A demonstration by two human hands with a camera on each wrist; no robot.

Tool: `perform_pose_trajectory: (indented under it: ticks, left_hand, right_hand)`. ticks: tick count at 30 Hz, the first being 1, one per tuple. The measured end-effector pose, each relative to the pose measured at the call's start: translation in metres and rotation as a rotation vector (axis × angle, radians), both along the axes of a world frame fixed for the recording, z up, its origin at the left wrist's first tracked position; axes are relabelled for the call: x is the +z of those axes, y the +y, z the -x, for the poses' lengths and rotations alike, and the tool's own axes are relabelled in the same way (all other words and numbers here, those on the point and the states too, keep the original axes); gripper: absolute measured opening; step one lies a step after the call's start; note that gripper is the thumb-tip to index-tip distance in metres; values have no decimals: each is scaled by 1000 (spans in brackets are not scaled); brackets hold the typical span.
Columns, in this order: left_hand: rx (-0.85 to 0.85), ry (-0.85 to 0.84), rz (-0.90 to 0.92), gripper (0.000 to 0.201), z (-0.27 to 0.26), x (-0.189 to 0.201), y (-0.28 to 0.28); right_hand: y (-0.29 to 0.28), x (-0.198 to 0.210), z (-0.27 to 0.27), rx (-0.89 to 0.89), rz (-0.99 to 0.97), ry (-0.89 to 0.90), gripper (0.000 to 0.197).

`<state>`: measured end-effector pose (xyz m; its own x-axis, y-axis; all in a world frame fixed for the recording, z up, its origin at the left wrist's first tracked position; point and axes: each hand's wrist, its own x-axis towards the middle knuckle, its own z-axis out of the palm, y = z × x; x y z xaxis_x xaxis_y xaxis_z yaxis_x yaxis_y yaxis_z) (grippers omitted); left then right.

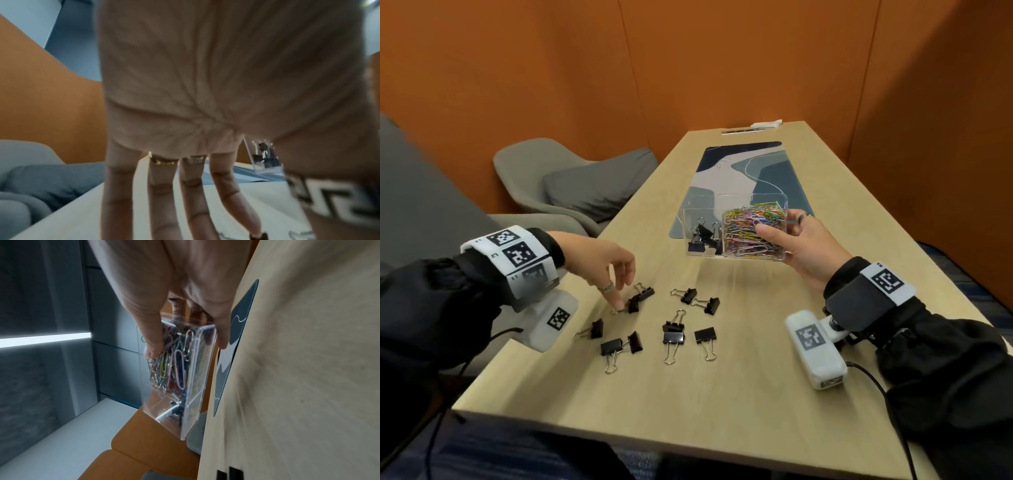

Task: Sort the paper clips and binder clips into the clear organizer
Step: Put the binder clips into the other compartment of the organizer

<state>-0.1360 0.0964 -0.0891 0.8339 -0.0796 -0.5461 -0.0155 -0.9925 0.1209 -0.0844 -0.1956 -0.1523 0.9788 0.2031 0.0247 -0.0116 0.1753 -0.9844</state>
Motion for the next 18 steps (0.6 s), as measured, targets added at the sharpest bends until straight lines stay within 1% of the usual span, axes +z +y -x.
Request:
perform_pose_trajectory:
  ticks: [4, 7, 9, 11, 15, 18]
  left_hand:
    - [22, 85, -88, 48, 9, -11, 9]
    - [21, 129, -142, 50, 13, -20, 8]
    - [20, 112, -151, 50, 15, -24, 7]
    - [21, 82, -123, 48, 16, -27, 6]
    - [21, 64, -60, 36, 15, -31, 8]
    - [27, 52, -36, 35, 14, -32, 12]
  right_hand:
    - [0, -1, 1, 6, 14, -6, 57]
    - [-1, -3, 0, 6, 26, -8, 59]
    - [0, -4, 0, 8, 29, -2, 60]
    - [0, -4, 0, 10, 33, 1, 61]
    - [0, -5, 2, 15, 44, -1, 58]
    - [1, -5, 2, 16, 48, 7, 57]
